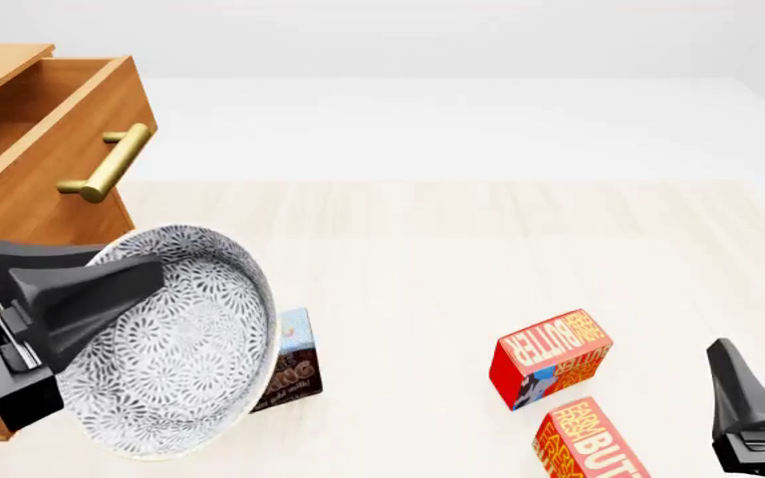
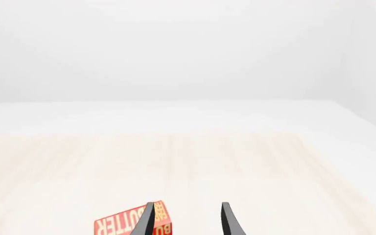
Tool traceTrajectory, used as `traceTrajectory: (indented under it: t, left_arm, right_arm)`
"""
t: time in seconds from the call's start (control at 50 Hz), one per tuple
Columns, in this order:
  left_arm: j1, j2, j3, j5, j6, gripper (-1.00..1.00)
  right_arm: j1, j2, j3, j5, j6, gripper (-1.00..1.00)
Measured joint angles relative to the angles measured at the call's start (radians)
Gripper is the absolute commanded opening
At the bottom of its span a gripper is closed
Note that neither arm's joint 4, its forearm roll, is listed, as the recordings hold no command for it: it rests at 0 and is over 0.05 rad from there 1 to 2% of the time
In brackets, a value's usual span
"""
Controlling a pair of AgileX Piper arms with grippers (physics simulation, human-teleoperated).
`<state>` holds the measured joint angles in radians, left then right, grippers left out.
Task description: Put the bowl in the top drawer of the cabinet.
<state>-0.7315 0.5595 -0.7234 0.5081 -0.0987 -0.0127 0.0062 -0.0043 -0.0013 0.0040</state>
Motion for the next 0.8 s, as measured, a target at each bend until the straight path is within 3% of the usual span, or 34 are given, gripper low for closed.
traceTrajectory:
  t: [0.48, 0.8]
  left_arm:
    - [0.066, -0.048, -0.126, 0.105, 0.029, -1.0]
    - [0.049, -0.075, -0.145, 0.104, 0.074, -1.0]
  right_arm:
    - [0.002, -0.003, 0.0, -0.004, -0.001, 1.0]
    - [0.001, -0.005, -0.001, -0.015, -0.003, 1.0]
